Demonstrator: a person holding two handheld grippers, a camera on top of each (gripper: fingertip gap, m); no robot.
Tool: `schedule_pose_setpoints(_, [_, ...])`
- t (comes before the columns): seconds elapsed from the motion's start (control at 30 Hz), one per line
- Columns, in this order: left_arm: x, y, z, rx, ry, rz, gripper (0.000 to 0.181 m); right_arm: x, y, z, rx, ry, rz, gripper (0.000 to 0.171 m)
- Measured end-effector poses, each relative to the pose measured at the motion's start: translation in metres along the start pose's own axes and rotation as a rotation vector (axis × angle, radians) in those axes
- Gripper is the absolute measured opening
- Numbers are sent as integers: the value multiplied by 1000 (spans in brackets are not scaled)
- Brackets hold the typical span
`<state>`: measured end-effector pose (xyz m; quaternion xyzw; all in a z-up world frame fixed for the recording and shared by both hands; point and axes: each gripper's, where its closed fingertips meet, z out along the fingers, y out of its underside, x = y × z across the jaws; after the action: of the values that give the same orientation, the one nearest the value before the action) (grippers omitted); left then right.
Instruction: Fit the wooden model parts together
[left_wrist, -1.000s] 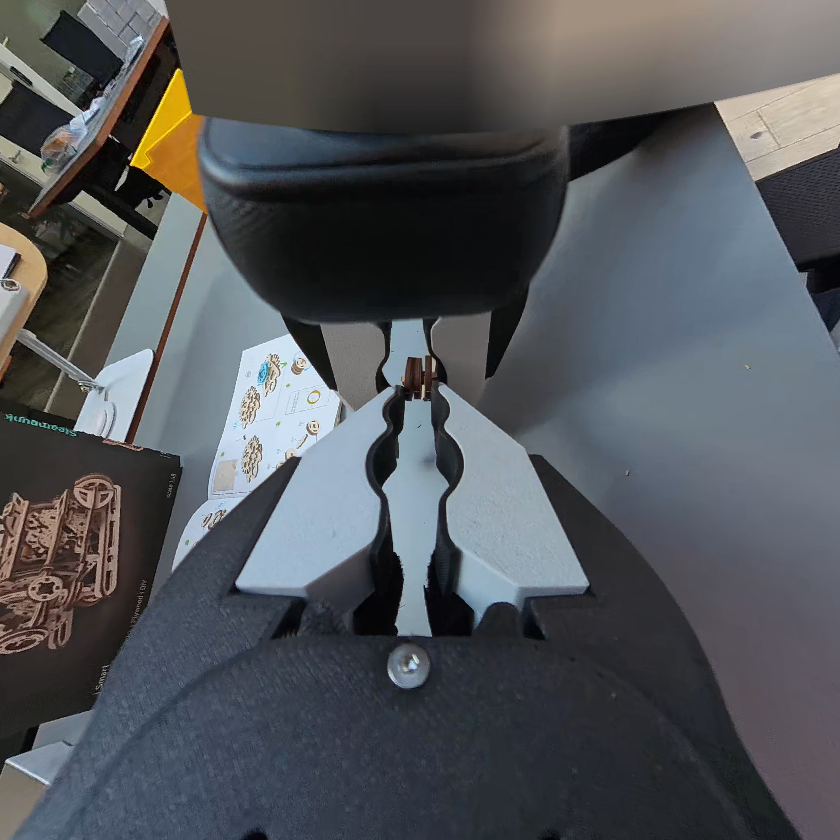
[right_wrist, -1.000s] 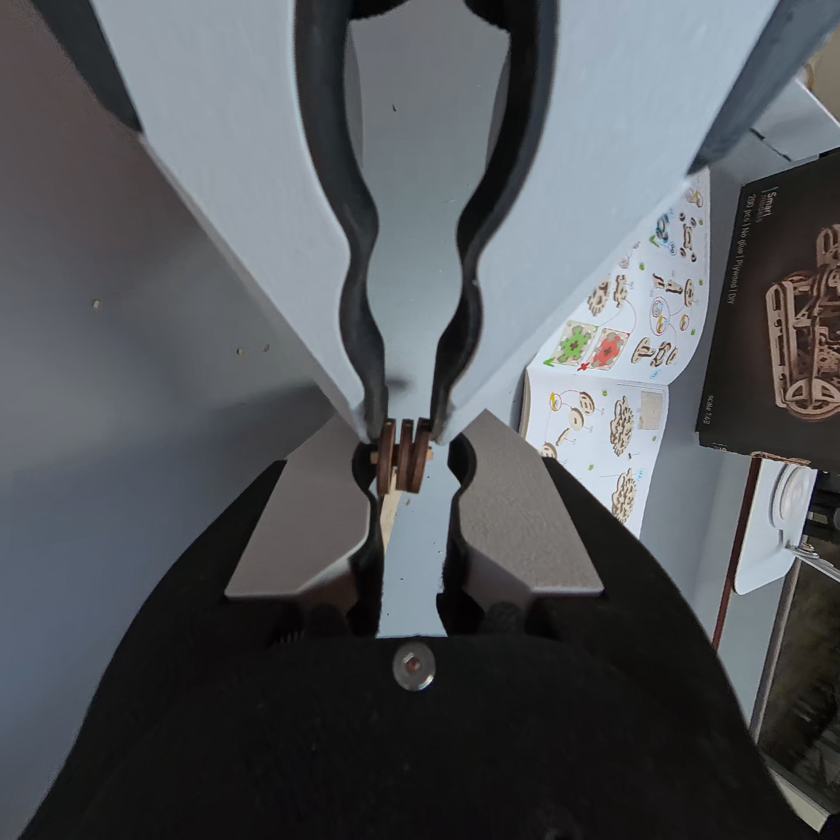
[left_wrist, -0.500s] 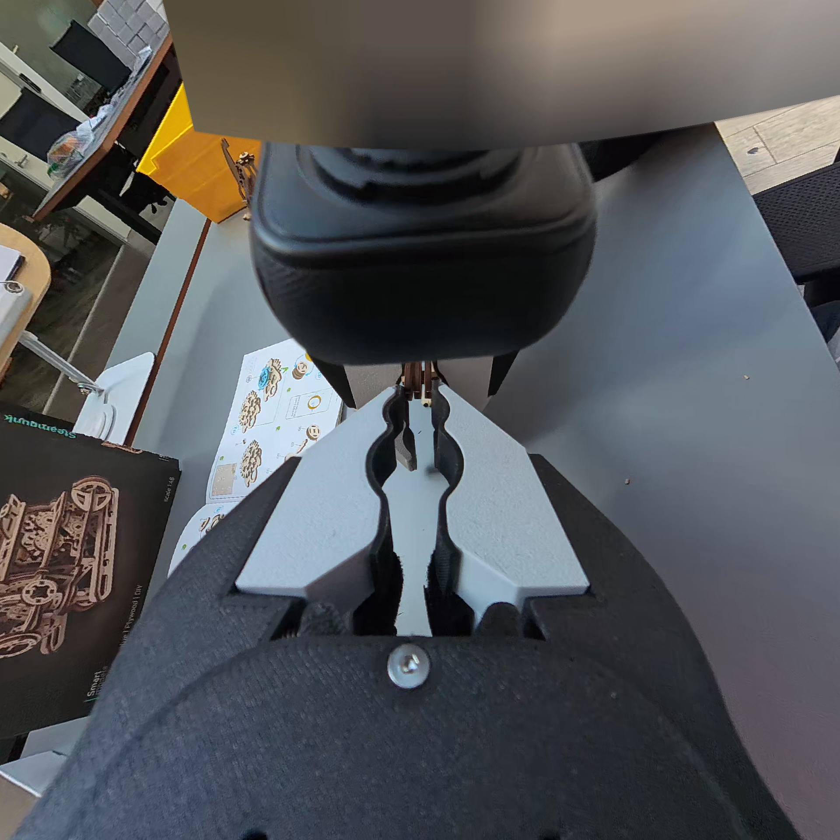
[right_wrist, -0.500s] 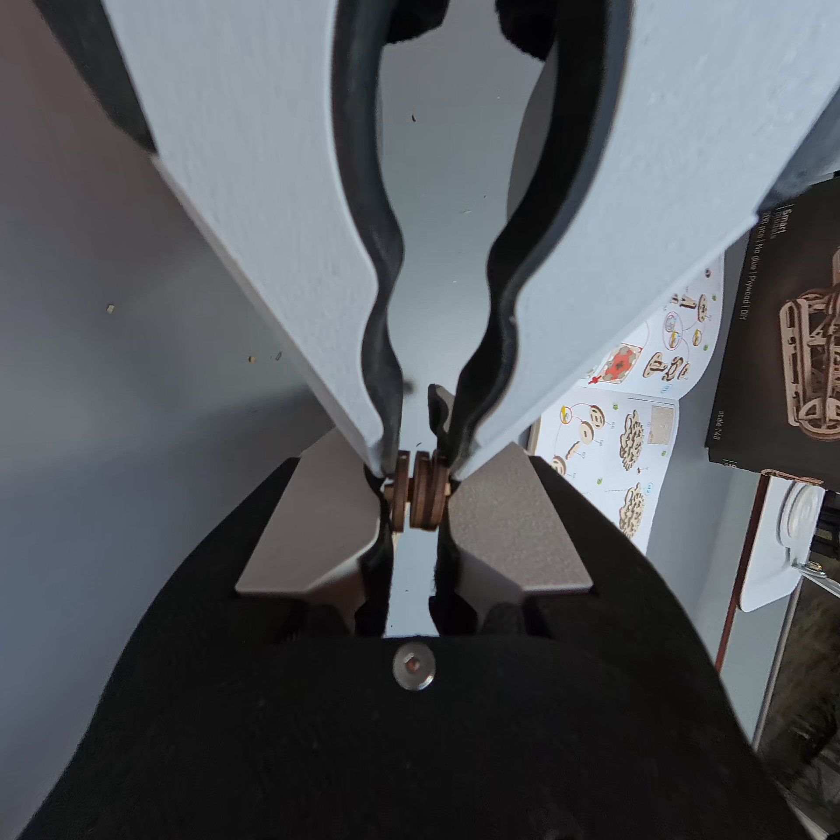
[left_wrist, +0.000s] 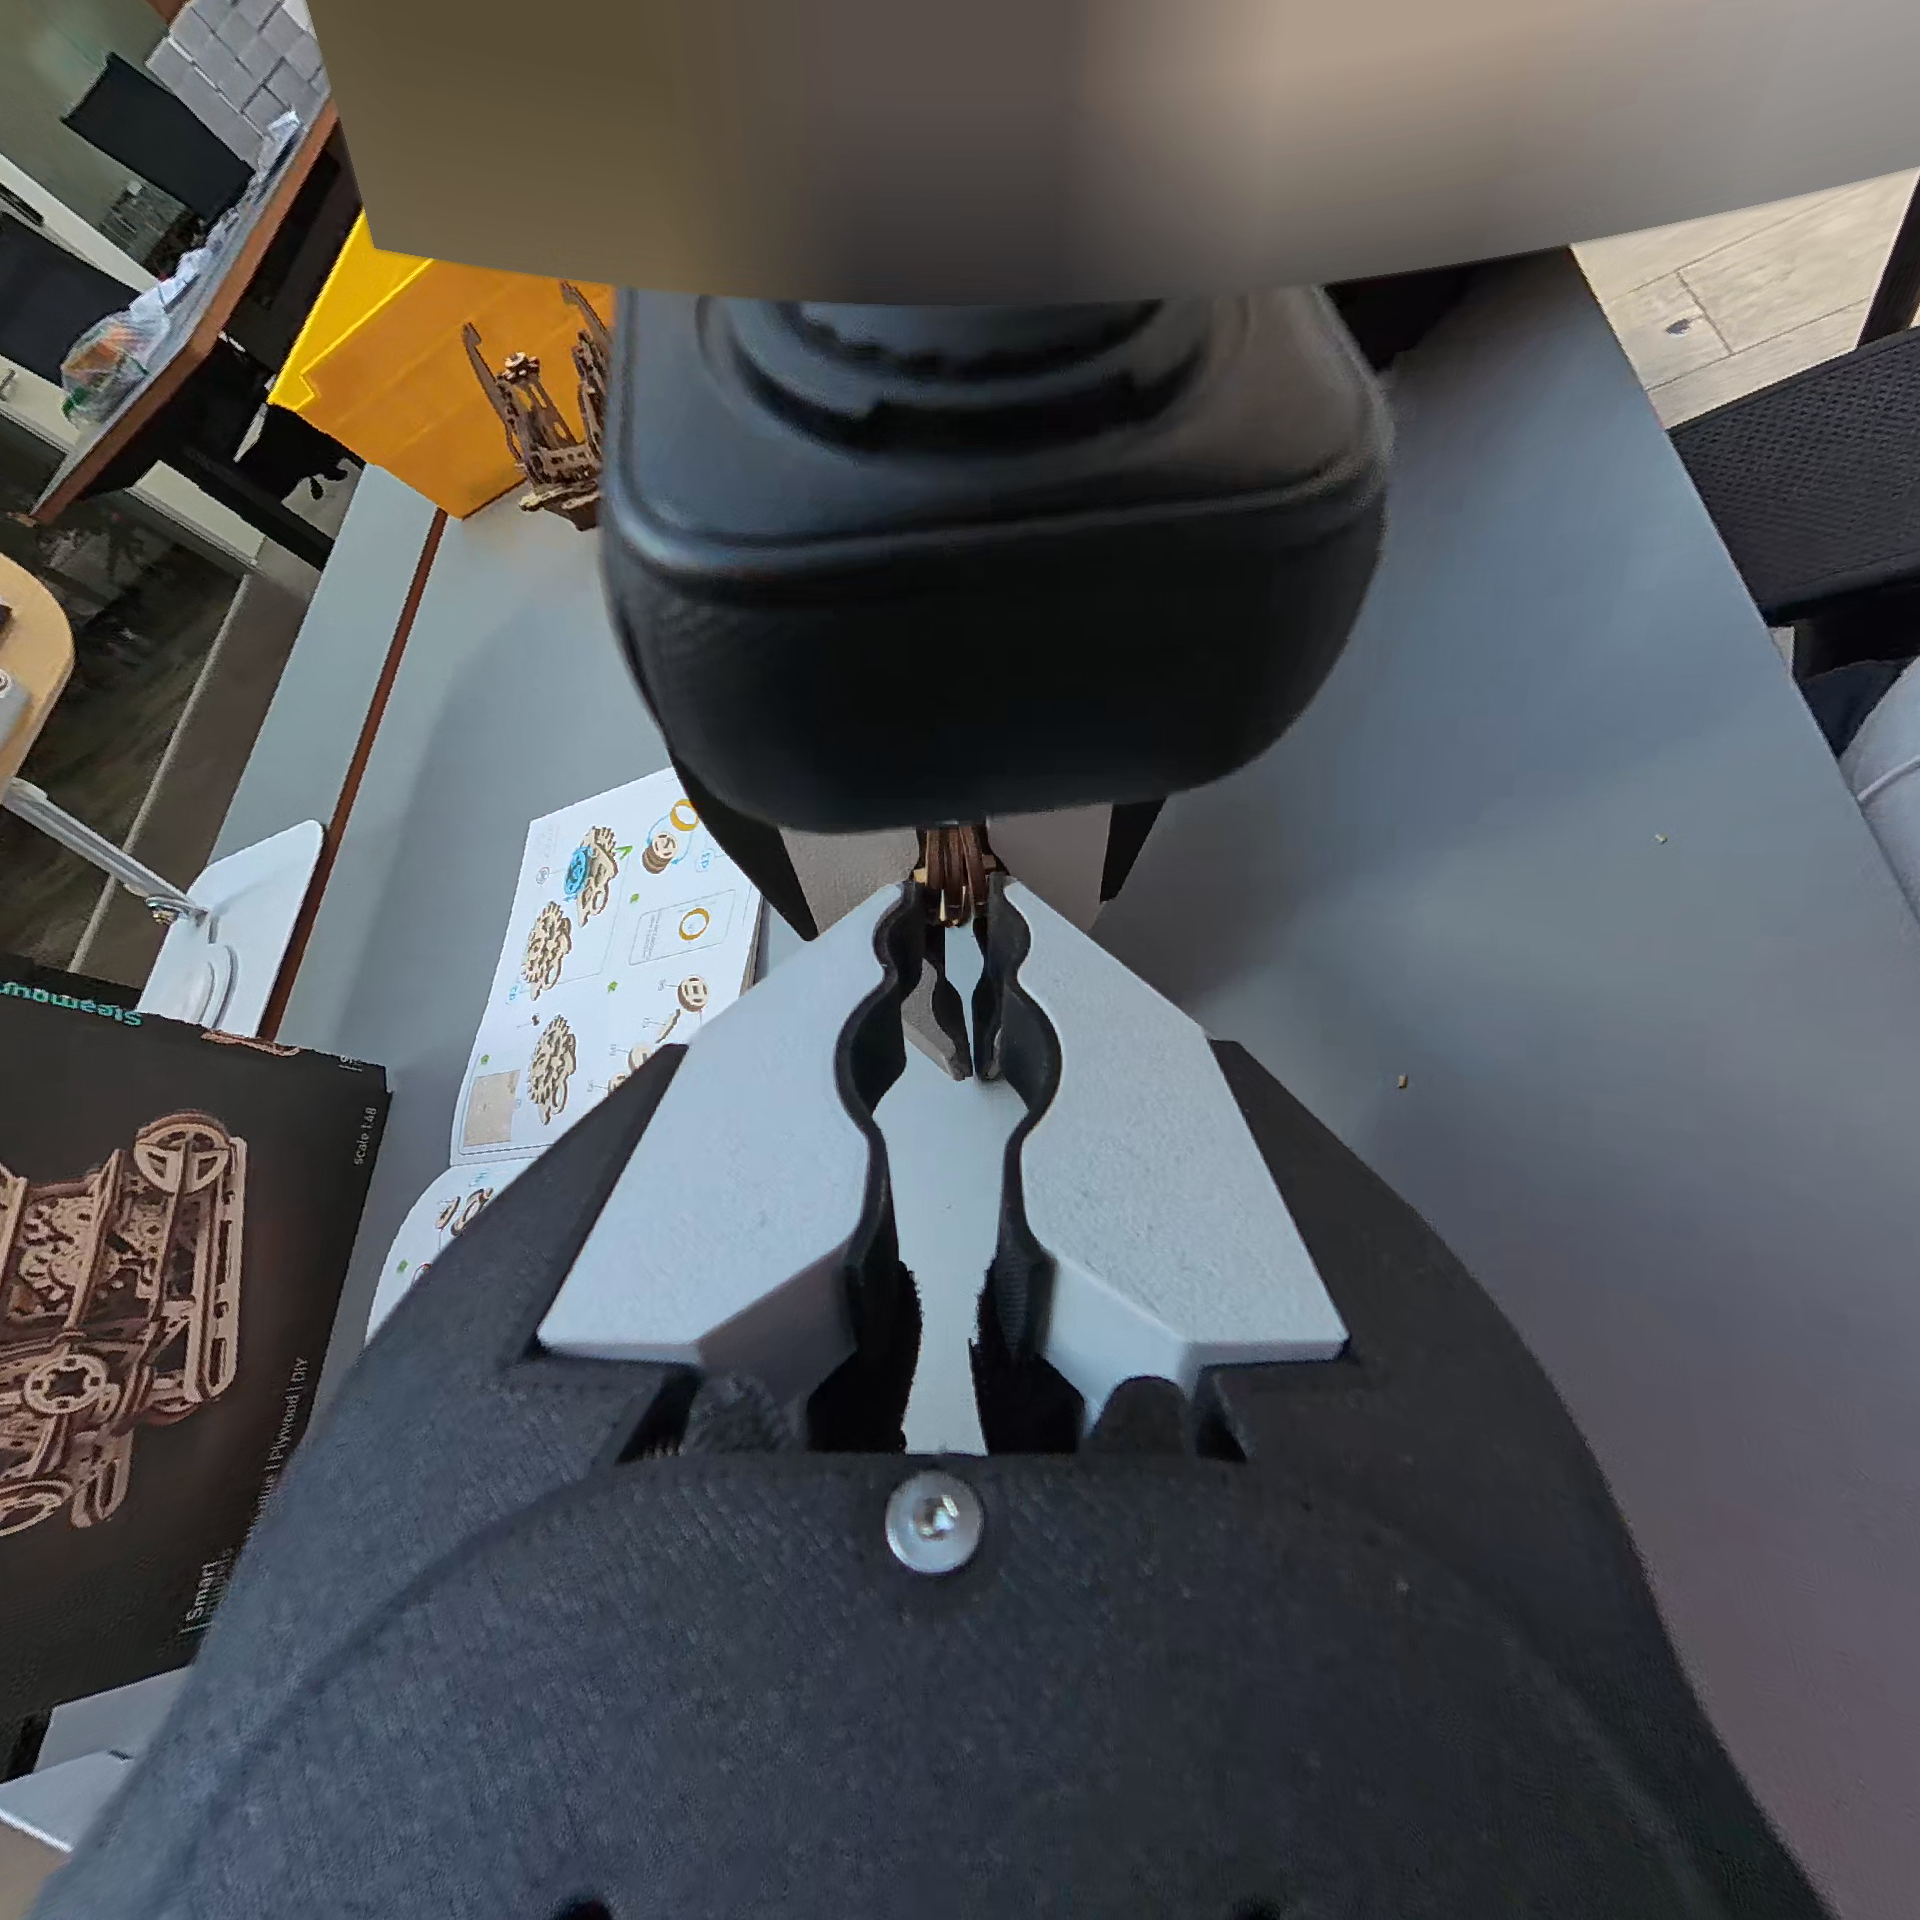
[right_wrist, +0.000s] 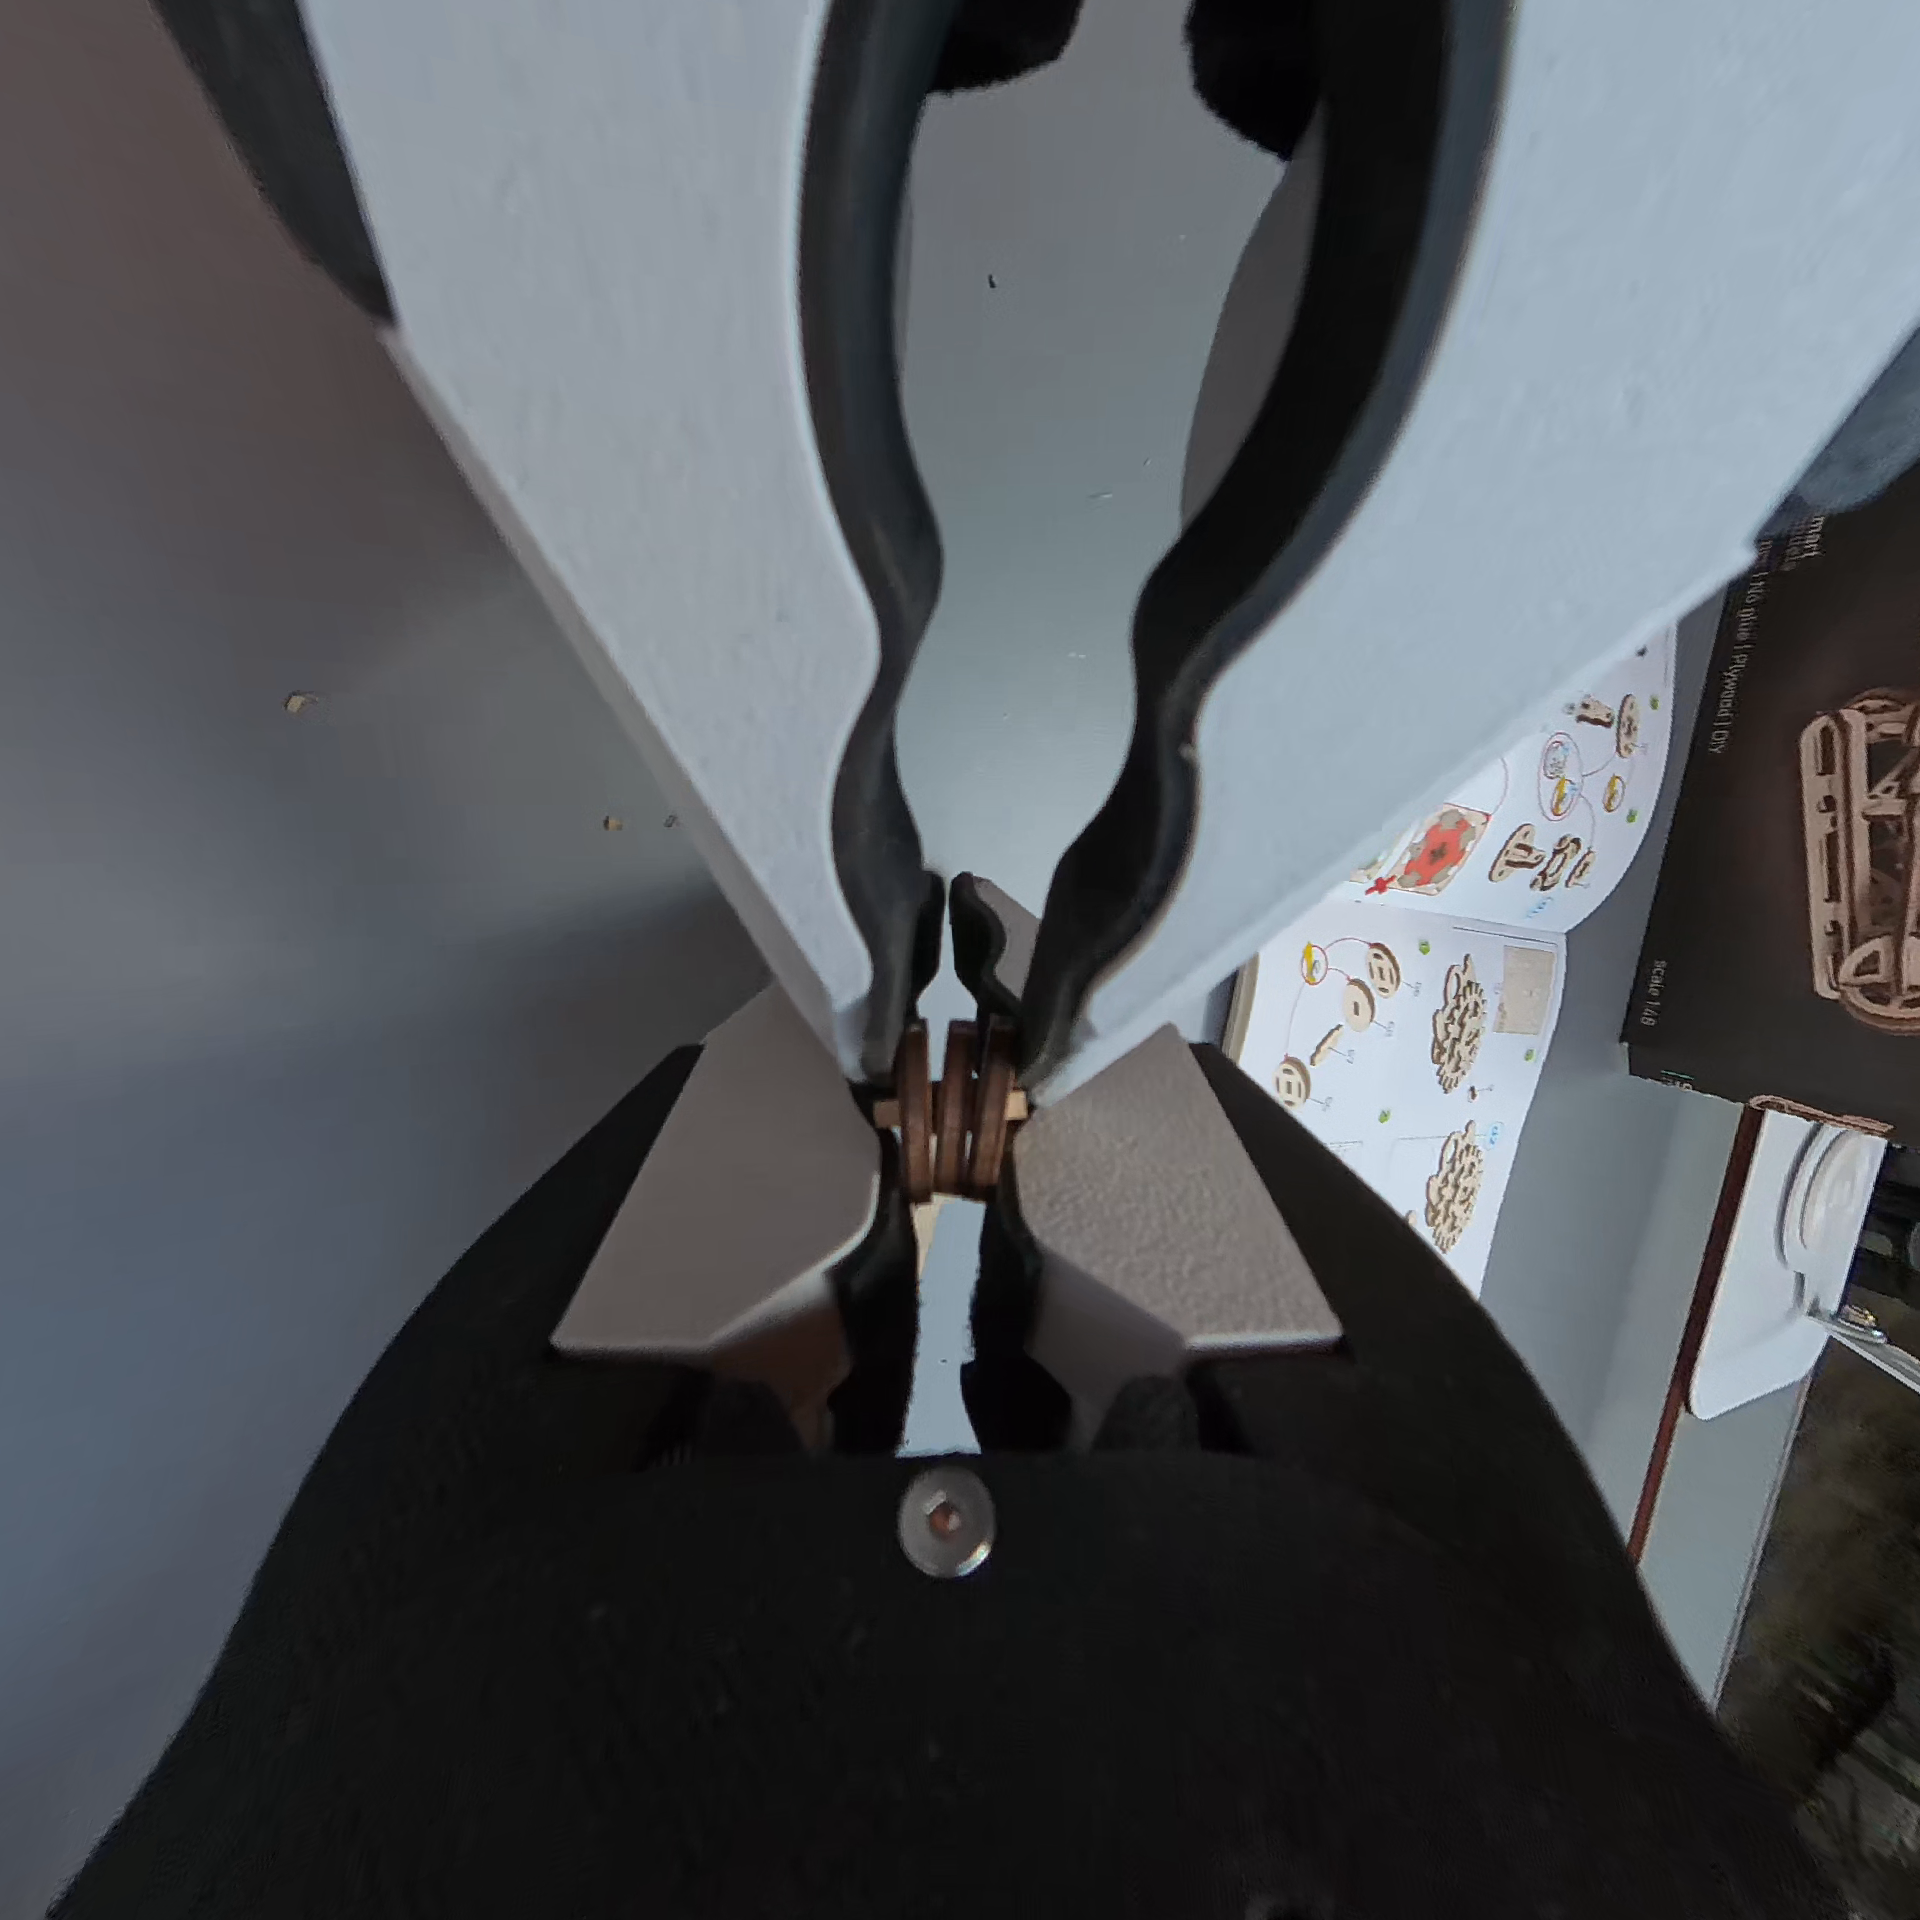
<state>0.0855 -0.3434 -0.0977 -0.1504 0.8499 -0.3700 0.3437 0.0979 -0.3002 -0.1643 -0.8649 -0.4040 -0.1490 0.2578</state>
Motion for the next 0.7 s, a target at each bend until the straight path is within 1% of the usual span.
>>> schedule_pose_setpoints(0.17, [-3, 0, -2, 5, -10, -8, 10, -1, -4, 0, 30, -28, 34, 3])
schedule_pose_setpoints(0.23, [-8, -1, -5, 13, -43, 6, 10, 9, -9, -1, 75, 26, 37, 4])
schedule_pose_setpoints(0.3, [-10, -4, -7, 23, -67, 19, 10, 11, -15, -4, 126, 34, 44, 8])
schedule_pose_setpoints(0.37, [-16, -2, -9, 9, -130, 65, 11, 15, -16, -10, 162, 49, 66, 16])
schedule_pose_setpoints(0.43, [-20, -2, -13, 9, -177, 113, 11, 19, -13, -14, 186, 68, 69, 16])
schedule_pose_setpoints(0.53, [-18, -7, -14, 27, -180, 131, 11, 24, -12, -16, 206, 112, 36, 18])
schedule_pose_setpoints(0.63, [-17, -8, -14, 28, -184, 146, 11, 17, -24, -16, 250, 85, 34, 19])
schedule_pose_setpoints(0.7, [-17, -8, -14, 22, -188, 152, 10, 20, -25, -15, 247, 105, 29, 18])
